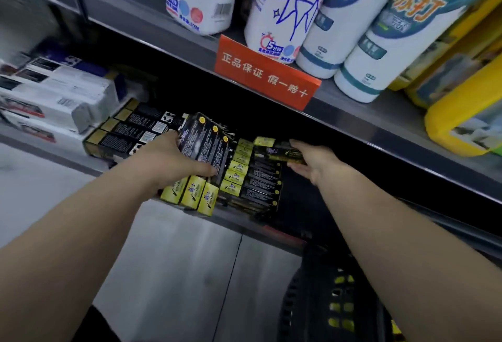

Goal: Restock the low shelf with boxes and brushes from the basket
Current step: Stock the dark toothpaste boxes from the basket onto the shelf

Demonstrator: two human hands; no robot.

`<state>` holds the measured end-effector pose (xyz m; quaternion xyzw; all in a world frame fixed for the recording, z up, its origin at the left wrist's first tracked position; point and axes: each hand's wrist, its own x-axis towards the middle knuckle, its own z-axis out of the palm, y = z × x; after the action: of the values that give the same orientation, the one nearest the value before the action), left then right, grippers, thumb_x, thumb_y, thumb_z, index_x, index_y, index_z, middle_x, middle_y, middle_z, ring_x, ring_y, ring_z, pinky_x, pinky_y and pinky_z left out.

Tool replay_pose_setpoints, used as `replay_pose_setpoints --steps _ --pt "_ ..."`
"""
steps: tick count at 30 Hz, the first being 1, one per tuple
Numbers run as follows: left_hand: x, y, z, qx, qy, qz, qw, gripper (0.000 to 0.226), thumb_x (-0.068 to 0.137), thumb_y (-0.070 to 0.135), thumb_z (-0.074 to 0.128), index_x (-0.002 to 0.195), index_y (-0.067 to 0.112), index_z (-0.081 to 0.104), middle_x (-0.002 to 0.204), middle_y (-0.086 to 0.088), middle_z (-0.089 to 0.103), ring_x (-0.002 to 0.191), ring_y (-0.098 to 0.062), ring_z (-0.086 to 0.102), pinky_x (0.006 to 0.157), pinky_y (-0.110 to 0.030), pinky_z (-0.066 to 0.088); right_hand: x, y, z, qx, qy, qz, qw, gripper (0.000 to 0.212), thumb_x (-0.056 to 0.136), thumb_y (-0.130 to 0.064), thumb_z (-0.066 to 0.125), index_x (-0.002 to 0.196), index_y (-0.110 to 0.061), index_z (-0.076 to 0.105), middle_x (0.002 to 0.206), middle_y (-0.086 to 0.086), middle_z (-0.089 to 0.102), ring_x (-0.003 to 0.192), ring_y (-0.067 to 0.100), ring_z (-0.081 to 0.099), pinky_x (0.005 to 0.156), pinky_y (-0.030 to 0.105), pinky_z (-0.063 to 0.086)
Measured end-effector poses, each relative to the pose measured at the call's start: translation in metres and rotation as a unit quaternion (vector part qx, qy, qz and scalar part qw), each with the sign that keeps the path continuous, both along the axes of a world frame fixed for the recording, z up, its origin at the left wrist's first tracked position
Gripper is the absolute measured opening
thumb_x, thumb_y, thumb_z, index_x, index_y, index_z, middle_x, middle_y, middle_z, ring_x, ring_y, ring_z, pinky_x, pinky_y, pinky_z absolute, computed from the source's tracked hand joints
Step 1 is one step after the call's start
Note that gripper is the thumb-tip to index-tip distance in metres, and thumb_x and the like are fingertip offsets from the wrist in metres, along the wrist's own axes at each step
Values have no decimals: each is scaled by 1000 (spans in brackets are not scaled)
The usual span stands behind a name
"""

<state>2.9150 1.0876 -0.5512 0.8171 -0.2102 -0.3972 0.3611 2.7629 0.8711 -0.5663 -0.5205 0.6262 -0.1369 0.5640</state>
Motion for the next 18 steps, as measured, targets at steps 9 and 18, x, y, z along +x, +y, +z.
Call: replay_pose_setpoints --steps 9,18 --pt "1 -9 -11 -54 37 53 996 54 63 31 84 108 19 56 96 3 66 85 -15 60 66 -29 42 19 -11 -52 -1 166 199 966 46 88 -37 63 122 -8 55 127 8 58 103 18 55 78 28 47" --pt "-1 -25 -13 -75 60 102 990 57 64 32 83 113 17 56 100 1 65 87 -14 58 62 -25 39 21 -5 -58 -42 243 403 881 64 91 -33 59 145 -12 31 150 9 32 136 25 33 106 29 29"
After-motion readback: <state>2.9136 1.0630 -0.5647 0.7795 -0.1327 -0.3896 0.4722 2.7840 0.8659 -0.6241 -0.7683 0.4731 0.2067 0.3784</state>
